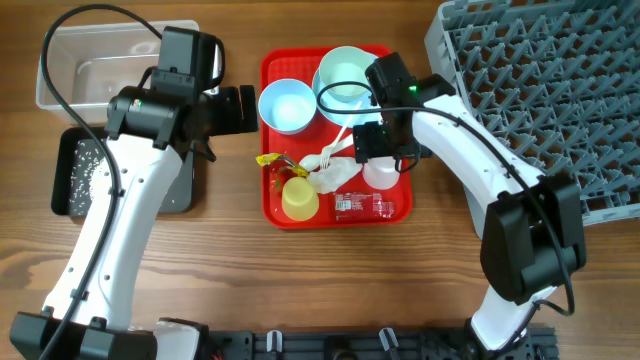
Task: Sort waste into correct bins and load items into the dishwasher rack
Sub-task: 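Reach the right gripper to the white cup and grasp it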
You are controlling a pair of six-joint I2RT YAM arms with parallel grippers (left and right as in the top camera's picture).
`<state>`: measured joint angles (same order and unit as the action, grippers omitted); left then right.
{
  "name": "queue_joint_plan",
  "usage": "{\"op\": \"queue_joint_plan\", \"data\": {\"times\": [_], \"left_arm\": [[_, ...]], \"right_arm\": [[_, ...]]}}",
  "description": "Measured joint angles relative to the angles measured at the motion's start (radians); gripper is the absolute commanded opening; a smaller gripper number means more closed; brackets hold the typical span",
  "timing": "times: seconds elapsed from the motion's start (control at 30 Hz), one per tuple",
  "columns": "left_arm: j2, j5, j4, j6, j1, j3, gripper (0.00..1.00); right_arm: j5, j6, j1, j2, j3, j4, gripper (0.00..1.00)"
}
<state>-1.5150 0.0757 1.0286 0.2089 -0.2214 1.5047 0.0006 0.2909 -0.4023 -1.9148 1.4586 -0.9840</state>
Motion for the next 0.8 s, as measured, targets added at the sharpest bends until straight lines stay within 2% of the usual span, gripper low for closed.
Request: {"op": "queue_joint_plan", "data": {"times": [0.27,0.43,0.57,0.7,0.8], "left_arm": [[0.000,0.000,0.000,0.000,0.000,0.000,1.00],[0.000,0.000,0.001,0.001,0.000,0.000,1.00],[0.000,0.000,0.001,0.003,0.000,0.000,1.00],[0.000,0.000,0.001,0.004,0.000,0.000,1.00],[0.000,0.000,0.001,0.004,0.000,0.000,1.00]], "right_arm": [[0.000,0.011,0.000,0.000,-0.060,0.031,0.81],[0.000,0.020,0.000,0.000,-0.063,0.045,0.66],[0.001,0.022,0.000,0.000,-0.063,0.043,0.49],[0.000,0.023,0.000,0.000,-0.063,0.043,0.37],[0.000,0.023,0.000,0.000,-0.063,0.041,0.33]]}}
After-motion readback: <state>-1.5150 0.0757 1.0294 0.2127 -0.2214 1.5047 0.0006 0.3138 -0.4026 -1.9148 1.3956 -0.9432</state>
